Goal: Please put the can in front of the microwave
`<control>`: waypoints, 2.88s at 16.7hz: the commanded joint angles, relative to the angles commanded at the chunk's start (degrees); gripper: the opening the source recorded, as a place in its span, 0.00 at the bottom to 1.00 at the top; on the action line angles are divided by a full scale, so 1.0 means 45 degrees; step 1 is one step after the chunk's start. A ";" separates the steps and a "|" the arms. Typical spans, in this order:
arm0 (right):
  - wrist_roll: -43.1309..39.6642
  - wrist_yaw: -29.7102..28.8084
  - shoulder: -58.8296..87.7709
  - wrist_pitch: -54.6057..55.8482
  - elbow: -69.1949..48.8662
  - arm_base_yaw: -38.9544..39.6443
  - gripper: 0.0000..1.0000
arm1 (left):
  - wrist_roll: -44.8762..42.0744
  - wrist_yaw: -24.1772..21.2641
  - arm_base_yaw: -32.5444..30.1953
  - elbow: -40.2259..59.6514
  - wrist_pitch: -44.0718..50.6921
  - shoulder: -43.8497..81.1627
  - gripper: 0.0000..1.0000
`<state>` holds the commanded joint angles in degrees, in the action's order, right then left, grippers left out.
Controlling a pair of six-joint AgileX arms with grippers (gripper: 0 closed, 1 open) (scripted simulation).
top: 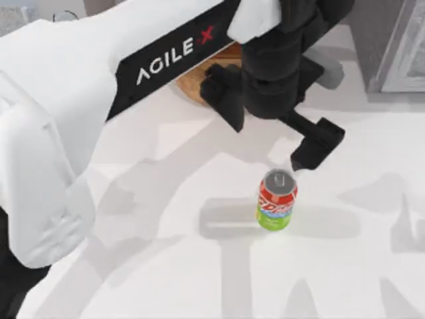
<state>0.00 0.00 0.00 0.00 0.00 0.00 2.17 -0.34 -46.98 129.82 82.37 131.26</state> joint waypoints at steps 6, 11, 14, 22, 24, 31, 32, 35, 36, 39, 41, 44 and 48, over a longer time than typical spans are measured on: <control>0.0000 0.0000 0.0000 0.0000 0.0000 0.0000 1.00 | 0.0167 -0.0019 -0.0622 0.1928 0.1253 0.2068 1.00; 0.0000 0.0000 0.0000 0.0000 0.0000 0.0000 1.00 | 0.0153 -0.0021 -0.0566 0.1858 0.1188 0.2064 1.00; 0.0000 0.0000 0.0000 0.0000 0.0000 0.0000 1.00 | 0.0130 -0.0018 -0.0586 0.0931 0.0317 0.1938 1.00; 0.0000 0.0000 0.0000 0.0000 0.0000 0.0000 1.00 | 0.0155 -0.0015 -0.0606 -0.1760 -0.2071 0.1704 1.00; 0.0000 0.0000 0.0000 0.0000 0.0000 0.0000 1.00 | 0.0155 -0.0015 -0.0606 -0.1760 -0.2071 0.1704 1.00; 0.0000 0.0000 0.0000 0.0000 0.0000 0.0000 1.00 | 0.0155 -0.0015 -0.0606 -0.1760 -0.2071 0.1704 0.47; 0.0000 0.0000 0.0000 0.0000 0.0000 0.0000 1.00 | 0.0155 -0.0015 -0.0606 -0.1760 -0.2071 0.1704 0.40; 0.0000 0.0000 0.0000 0.0000 0.0000 0.0000 1.00 | 0.0155 -0.0015 -0.0606 -0.1760 -0.2071 0.1704 0.17; 0.0000 0.0000 0.0000 0.0000 0.0000 0.0000 1.00 | 0.0155 -0.0015 -0.0606 -0.1760 -0.2071 0.1704 0.10; 0.0000 0.0000 0.0000 0.0000 0.0000 0.0000 1.00 | 0.0155 -0.0015 -0.0606 -0.1760 -0.2071 0.1704 0.00; 0.0000 0.0000 0.0000 0.0000 0.0000 0.0000 1.00 | 0.0155 -0.0015 -0.0606 -0.1760 -0.2071 0.1704 0.00; 0.0000 0.0000 0.0000 0.0000 0.0000 0.0000 1.00 | 0.0155 -0.0015 -0.0606 -0.1760 -0.2071 0.1704 0.00; 0.0000 0.0000 0.0000 0.0000 0.0000 0.0000 1.00 | 0.0119 -0.0005 -0.0619 -0.1526 -0.1836 0.1737 0.00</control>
<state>0.00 0.00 0.00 0.00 0.00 0.00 2.71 -0.36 -49.77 122.95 74.10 139.07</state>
